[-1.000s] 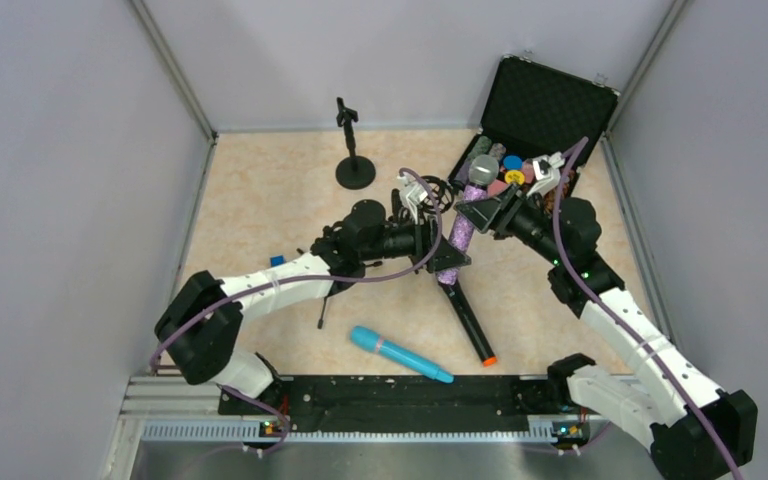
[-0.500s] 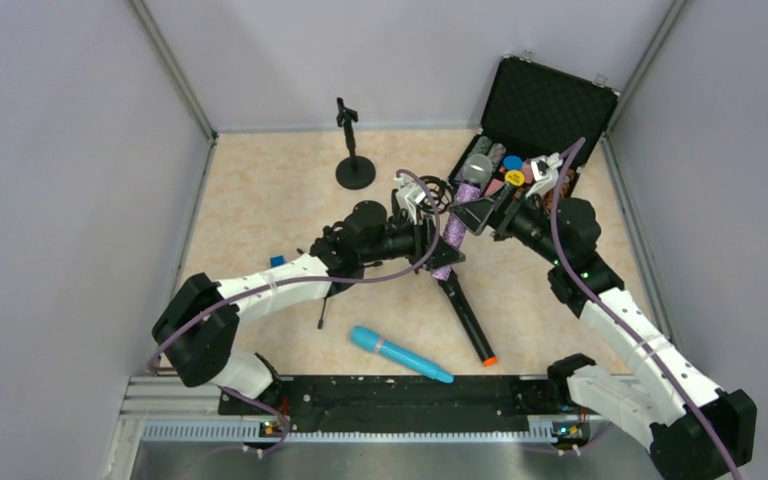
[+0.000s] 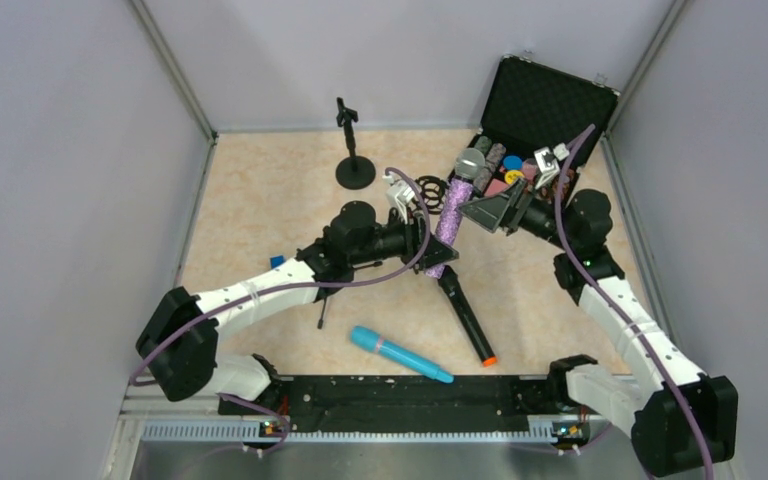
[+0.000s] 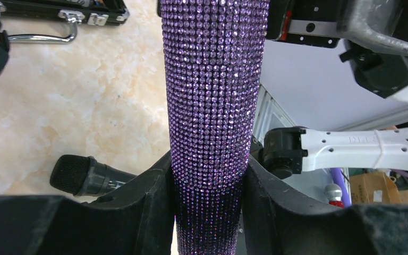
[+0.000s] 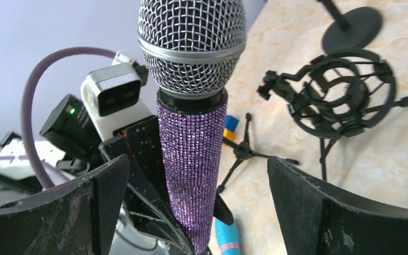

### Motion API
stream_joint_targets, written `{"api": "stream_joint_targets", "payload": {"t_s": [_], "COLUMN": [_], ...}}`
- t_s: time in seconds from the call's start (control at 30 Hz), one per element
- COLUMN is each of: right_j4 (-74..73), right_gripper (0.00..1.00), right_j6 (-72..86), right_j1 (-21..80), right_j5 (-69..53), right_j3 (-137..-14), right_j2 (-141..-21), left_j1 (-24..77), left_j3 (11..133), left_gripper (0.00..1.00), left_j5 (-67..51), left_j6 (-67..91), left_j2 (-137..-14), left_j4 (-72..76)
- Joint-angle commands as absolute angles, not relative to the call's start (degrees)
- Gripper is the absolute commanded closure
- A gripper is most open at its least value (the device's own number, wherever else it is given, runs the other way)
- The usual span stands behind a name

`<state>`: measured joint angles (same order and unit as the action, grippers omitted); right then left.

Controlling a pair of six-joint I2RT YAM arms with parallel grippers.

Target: Attach the microphones to the stand

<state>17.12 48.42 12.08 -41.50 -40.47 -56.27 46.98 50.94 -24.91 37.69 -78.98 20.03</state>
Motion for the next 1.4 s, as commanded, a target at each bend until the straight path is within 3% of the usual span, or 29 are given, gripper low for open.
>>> {"api": "stream_joint_targets", "payload": {"t_s": [0.0,0.43,0.7,0.83,0.9,1.0,1.1,1.17,1.27,1.37], "right_j4": [33.4,45.9,49.9,49.7,49.0,47.3,45.2,43.1,39.7,35.3], "right_gripper": [0.01,0.18,0.62,1.00,1.00,1.00,1.00,1.00,1.00,1.00], "right_j6": [56.2,62.4,64.2,63.4,62.5,61.1,59.6,57.9,55.5,52.5], "right_j1": [11.9,15.0,15.6,15.6,15.6,15.6,15.6,15.6,15.6,15.6], "right_j5": [-48.6,-49.7,-49.2,-48.8,-49.0,-48.8,-48.3,-48.1,-47.4,-46.2], "right_j3": [-39.7,-40.5,-39.7,-39.4,-39.5,-39.5,-39.6,-39.8,-39.7,-39.7], "right_j2": [-58.2,-66.3,-67.5,-67.2,-67.2,-67.0,-66.6,-66.2,-64.9,-63.4], "left_j1": [47.0,47.0,47.0,47.0,47.0,47.0,46.9,46.9,46.8,46.1], "left_j3": [50.9,50.7,49.6,49.1,48.6,48.2,48.2,48.1,47.8,47.6], "left_gripper": [1.00,1.00,1.00,1.00,1.00,0.84,0.43,0.24,0.13,0.09], "left_j5": [-29.0,-32.4,-31.8,-31.1,-30.3,-29.4,-28.7,-27.5,-25.7,-24.3], "left_j6": [38.8,39.2,39.3,39.0,38.8,38.8,38.7,38.5,38.0,37.8], "left_j2": [-77.1,-78.3,-78.2,-77.8,-77.6,-77.4,-77.1,-76.8,-76.1,-75.3], "left_j4": [28.5,29.5,29.4,29.3,29.4,29.4,29.4,29.2,29.1,28.9]}}
